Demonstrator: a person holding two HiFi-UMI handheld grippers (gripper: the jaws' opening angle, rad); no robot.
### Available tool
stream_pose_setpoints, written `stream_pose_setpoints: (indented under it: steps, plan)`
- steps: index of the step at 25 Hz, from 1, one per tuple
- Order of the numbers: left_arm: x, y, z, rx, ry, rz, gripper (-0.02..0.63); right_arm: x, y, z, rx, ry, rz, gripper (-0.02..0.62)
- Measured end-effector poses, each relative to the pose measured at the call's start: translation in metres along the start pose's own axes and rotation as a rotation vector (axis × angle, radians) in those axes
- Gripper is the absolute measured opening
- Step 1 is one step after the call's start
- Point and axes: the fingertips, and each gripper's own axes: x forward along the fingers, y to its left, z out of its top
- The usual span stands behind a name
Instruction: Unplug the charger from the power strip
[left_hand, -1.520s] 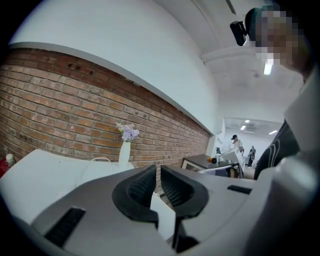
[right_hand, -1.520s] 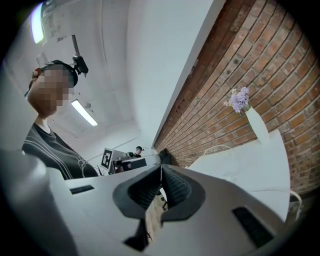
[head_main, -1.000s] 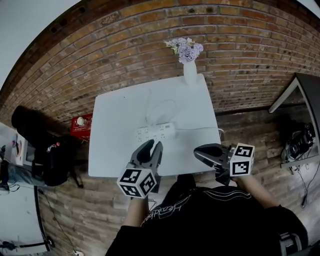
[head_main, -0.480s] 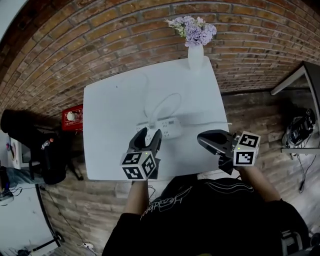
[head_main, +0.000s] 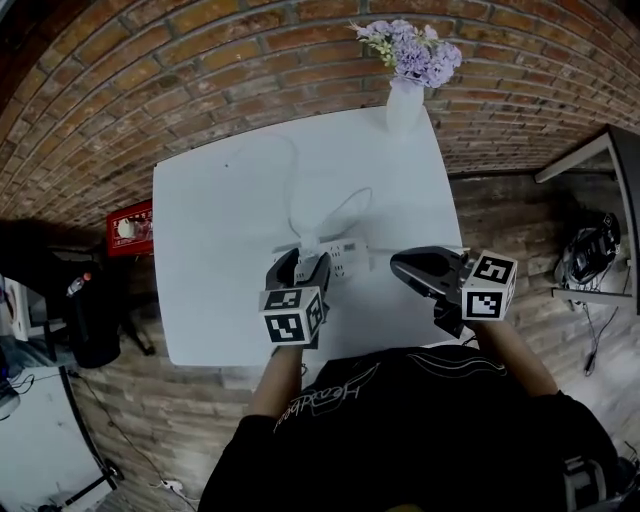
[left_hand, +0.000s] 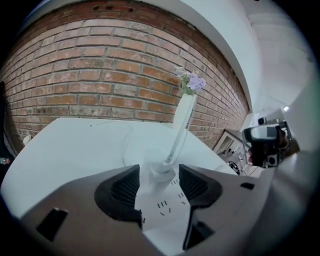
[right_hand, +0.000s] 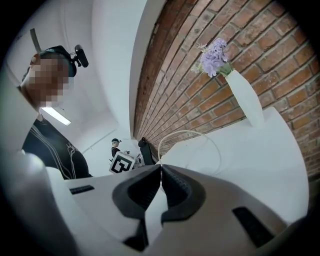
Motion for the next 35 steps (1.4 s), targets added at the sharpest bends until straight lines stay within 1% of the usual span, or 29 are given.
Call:
stream_pose_setpoints:
  steps: [5, 8, 13, 16, 20, 23, 27, 31, 33, 34, 35]
  plan:
    - [0.011, 0.005, -0.004, -0.021, 0.024, 0.007, 0.238, 0.016, -0.014, 0.003, -0.006, 0.033, -0.035, -0.002]
    - [0.015, 0.002, -0.007, -0.035, 0.043, -0.003, 0.197, 0.022, -0.019, 0.001, -0.023, 0.058, -0.054, -0.002]
    - [0.014, 0.003, -0.007, -0.047, 0.037, 0.049, 0.179, 0.025, -0.031, -0.007, -0.102, 0.153, -0.07, 0.0]
    - [0.014, 0.002, -0.006, -0.056, 0.026, 0.08, 0.171, 0.027, -0.041, -0.014, -0.128, 0.207, -0.052, 0.0]
    - [0.018, 0.0, -0.005, -0.06, 0.018, 0.105, 0.164, 0.032, -0.052, -0.023, -0.164, 0.24, -0.015, 0.0]
    - [0.019, 0.001, -0.005, -0.061, 0.009, 0.122, 0.16, 0.043, -0.057, -0.035, -0.248, 0.277, 0.02, 0.0]
    - [0.018, 0.001, -0.009, -0.065, 0.007, 0.147, 0.158, 0.052, -0.061, -0.061, -0.349, 0.339, 0.049, 0.0]
    - [0.019, 0.001, -0.008, -0.065, 0.0, 0.16, 0.155, 0.062, -0.058, -0.065, -0.441, 0.362, 0.076, 0.003]
    - [0.019, 0.002, -0.008, -0.06, 0.003, 0.166, 0.155, 0.068, -0.055, -0.066, -0.512, 0.391, 0.092, 0.003]
    - [0.018, 0.002, -0.008, -0.057, 0.005, 0.168, 0.154, 0.071, -0.056, -0.068, -0.554, 0.407, 0.094, 0.006]
    - [0.018, 0.003, -0.008, -0.055, 0.007, 0.17, 0.153, 0.074, -0.057, -0.07, -0.594, 0.425, 0.093, 0.035]
